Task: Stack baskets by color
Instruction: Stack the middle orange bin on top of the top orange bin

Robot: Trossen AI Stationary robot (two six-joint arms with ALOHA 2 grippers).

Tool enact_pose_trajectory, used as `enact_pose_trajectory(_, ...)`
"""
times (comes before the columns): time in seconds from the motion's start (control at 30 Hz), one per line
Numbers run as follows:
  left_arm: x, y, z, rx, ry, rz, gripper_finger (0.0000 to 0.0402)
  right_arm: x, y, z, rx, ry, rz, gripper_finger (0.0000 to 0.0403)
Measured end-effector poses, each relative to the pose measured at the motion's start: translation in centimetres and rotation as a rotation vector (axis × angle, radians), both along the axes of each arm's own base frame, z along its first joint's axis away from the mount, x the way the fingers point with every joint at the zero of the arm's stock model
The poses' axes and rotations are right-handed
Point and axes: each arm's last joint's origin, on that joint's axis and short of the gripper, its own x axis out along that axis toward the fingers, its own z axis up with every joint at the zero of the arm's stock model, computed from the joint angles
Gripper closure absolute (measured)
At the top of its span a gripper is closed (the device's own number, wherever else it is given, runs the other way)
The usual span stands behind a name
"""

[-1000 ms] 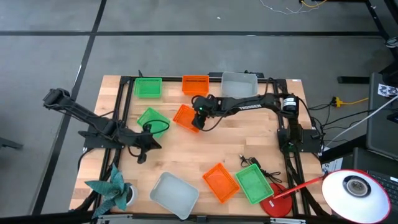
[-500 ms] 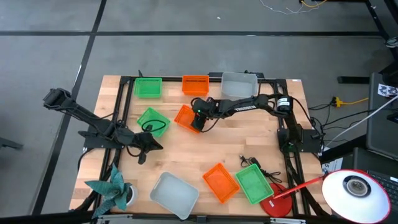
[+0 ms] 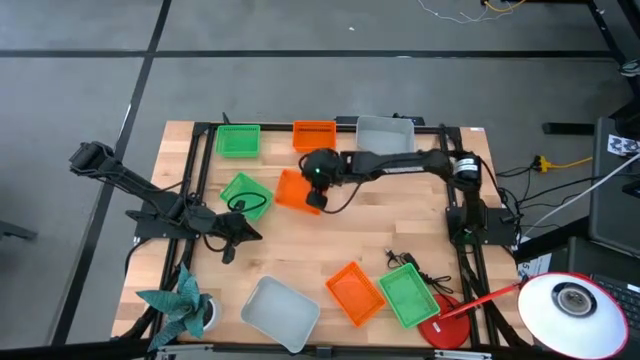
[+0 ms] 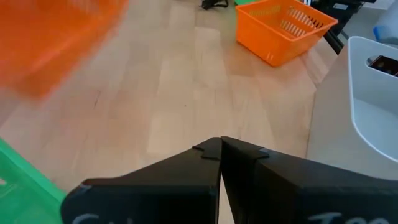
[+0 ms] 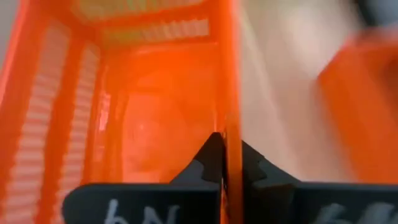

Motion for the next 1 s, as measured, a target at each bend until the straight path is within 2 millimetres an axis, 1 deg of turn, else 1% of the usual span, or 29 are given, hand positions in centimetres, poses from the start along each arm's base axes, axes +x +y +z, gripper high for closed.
enact_pose_trajectory(0.03,0.0,0.0,0.0,0.0,0.0,0.001,0.0401,0.1,0.0,1.8,-0.042,-0.019,0.031,0.0401)
enact_pose_trajectory(0.07,0.0,0.0,0.0,0.002,0.0,0.003,0.0401,0.2,-0.2,3.0,-0.092,-0.015,0.057,0.0401)
enact_pose_trajectory(0.17,0.0,0.0,0.0,0.016,-0.006,0.001,0.0401,0.3,-1.9,6.5,-0.265,0.002,0.103,0.0401)
enact_pose_trajectory(0.27,0.0,0.0,0.1,0.019,-0.012,0.011,0.0401,0.0,-4.6,9.9,-0.409,-0.021,0.132,0.0402)
enact_pose_trajectory(0.33,0.0,0.0,0.1,0.019,-0.012,0.012,0.0401,-0.6,-6.7,11.7,-0.461,-0.034,0.117,0.0402)
enact_pose_trajectory(0.4,0.0,0.0,0.1,0.019,-0.012,0.012,0.0401,-1.5,-9.0,12.9,-0.478,-0.045,0.081,0.0402)
enact_pose_trajectory(0.47,0.0,0.0,0.1,0.019,-0.012,0.012,0.0401,-2.7,-11.8,13.5,-0.458,-0.07,0.064,0.0402)
enact_pose_trajectory(0.53,0.0,0.0,0.1,0.023,-0.011,0.012,0.0401,-4.2,-14.7,13.6,-0.392,-0.118,0.079,0.0402)
enact_pose_trajectory(0.6,0.0,0.1,0.1,0.042,-0.014,0.008,0.0401,-5.5,-17.4,12.8,-0.282,-0.173,0.096,0.0403)
enact_pose_trajectory(0.67,0.0,0.1,0.1,0.052,-0.015,0.007,0.0401,-6.5,-19.7,11.5,-0.158,-0.213,0.091,0.0403)
enact_pose_trajectory(0.73,0.0,0.1,0.1,0.063,-0.017,0.008,0.0401,-7.1,-21.4,9.8,-0.079,-0.215,0.092,0.0403)
enact_pose_trajectory(0.83,0.1,0.1,0.1,0.063,-0.021,0.009,0.0401,-7.5,-23.2,7.3,-0.001,-0.208,0.106,0.0403)
enact_pose_trajectory(0.9,0.1,0.1,0.1,0.062,-0.021,0.009,0.0401,-7.5,-23.8,6.0,0.024,-0.197,0.126,0.0403)
enact_pose_trajectory(1.0,0.1,0.1,0.1,0.063,-0.021,0.009,0.0401,-7.0,-24.3,4.3,0.041,-0.176,0.139,0.0403)
